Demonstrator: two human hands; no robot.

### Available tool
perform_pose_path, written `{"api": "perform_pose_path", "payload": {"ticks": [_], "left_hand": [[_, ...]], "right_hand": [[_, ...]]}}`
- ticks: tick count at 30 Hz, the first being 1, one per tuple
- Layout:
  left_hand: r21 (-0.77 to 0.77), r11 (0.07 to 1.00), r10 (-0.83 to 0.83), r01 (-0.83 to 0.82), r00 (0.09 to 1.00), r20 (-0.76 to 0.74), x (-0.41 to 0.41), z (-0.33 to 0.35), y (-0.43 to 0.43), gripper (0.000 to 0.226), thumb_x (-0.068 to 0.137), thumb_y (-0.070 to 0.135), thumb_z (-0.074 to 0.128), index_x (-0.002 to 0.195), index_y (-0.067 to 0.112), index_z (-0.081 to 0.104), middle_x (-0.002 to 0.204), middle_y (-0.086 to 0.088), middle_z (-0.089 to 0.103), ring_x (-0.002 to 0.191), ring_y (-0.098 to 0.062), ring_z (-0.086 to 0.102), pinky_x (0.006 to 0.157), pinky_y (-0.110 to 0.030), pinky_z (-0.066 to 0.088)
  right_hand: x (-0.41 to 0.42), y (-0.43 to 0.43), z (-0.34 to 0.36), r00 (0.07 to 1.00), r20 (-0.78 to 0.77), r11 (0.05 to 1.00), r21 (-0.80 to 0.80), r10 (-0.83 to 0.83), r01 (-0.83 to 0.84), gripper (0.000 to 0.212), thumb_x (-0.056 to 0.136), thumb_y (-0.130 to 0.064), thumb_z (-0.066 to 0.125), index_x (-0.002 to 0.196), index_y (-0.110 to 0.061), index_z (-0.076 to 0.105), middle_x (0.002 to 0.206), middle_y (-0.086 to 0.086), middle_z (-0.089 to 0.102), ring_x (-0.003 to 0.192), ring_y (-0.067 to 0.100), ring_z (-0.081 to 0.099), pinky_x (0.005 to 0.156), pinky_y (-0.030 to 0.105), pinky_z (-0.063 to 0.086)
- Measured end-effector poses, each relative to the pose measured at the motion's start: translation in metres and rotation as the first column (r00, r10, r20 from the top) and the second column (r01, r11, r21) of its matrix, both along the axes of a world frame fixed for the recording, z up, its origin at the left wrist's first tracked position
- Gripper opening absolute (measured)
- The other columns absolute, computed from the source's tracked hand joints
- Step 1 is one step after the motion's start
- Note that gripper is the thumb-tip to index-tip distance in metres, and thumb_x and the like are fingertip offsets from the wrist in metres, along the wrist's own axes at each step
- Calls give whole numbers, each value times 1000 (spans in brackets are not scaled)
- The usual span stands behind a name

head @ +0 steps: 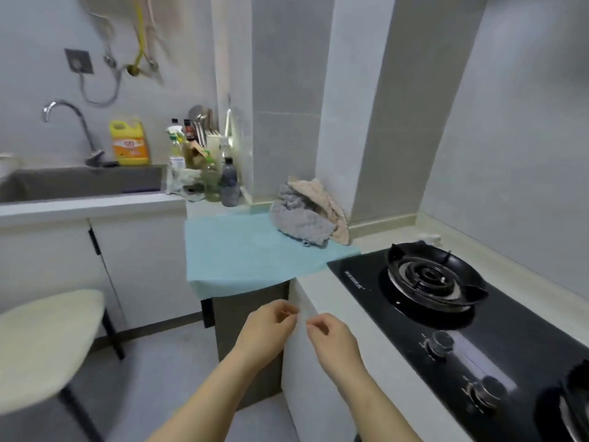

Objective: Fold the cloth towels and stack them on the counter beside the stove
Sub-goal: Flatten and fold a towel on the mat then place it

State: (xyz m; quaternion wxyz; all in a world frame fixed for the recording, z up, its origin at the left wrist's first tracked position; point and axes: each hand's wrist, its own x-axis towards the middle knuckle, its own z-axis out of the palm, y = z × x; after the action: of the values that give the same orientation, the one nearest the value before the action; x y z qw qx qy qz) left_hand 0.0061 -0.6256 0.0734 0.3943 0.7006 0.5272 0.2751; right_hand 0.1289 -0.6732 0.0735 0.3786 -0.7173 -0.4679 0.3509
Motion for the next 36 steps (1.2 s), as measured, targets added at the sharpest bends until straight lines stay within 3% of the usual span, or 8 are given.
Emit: {"api": "perform_pose_path", "payload": {"ticks": [5,14,22,25,28,30,32,36], "left_hand": [[-49,995,89,-88,996,25,-59,2,69,16,93,24,49,103,31,59,105,6,64,96,-8,60,81,-25,50],[-87,989,128,-122,990,65,-70,-15,197,16,92,22,48,100,31,59,104,5,63,94,-13,62,74,-23,48],[-145,979,152,-140,985,76,-38,-23,335,17,90,17,49,93,28,61,99,4,64,92,-21,65,71,-24,48],[-145,983,122,-113,991,54,-30,-25,381,16,91,18,49,95,28,61,102,3,64,92,-19,64,74,-26,49],[-148,986,78,-72,996,39,-28,-30,424,15,91,19,49,94,29,61,103,6,64,92,-16,64,73,-27,49],[-153,987,65,-58,997,38,-31,-36,453,16,90,19,50,91,31,61,102,6,65,91,-15,64,72,-27,49],[-164,986,34,-25,998,48,-34,-43,481,18,90,17,50,88,31,61,100,4,66,90,-17,65,72,-25,48],[-163,976,-136,144,989,60,-31,-50,538,21,90,15,49,87,32,60,90,2,67,89,-19,65,71,-23,47]], "right_hand": [[-52,72,-3,998,3,998,-7,66,-66,19,97,-20,46,111,-21,58,108,-6,58,102,10,53,66,11,37],[-49,205,-27,1000,10,1000,-13,3,-3,16,95,-17,46,106,-20,58,108,-5,57,95,11,51,76,20,38],[-18,352,-38,998,30,998,-36,-48,49,22,94,-16,46,112,-17,59,109,-3,58,86,12,52,68,23,41],[-10,396,-44,965,242,993,-37,-98,111,26,91,-19,49,115,-21,59,127,-3,55,111,19,49,91,30,41],[-1,426,-49,804,585,983,-60,-106,174,40,91,-27,48,132,-30,46,149,-8,31,136,19,25,110,34,21],[7,443,-58,751,656,974,-108,-81,199,50,93,-29,46,141,-33,32,155,-9,18,140,19,17,112,35,19],[12,458,-71,731,676,957,-146,-88,250,51,94,-28,44,142,-35,28,155,-9,18,139,19,19,110,34,21],[1,485,-99,661,669,881,-20,-340,474,34,91,-22,53,125,-27,54,139,-6,47,125,23,36,100,35,27]]}}
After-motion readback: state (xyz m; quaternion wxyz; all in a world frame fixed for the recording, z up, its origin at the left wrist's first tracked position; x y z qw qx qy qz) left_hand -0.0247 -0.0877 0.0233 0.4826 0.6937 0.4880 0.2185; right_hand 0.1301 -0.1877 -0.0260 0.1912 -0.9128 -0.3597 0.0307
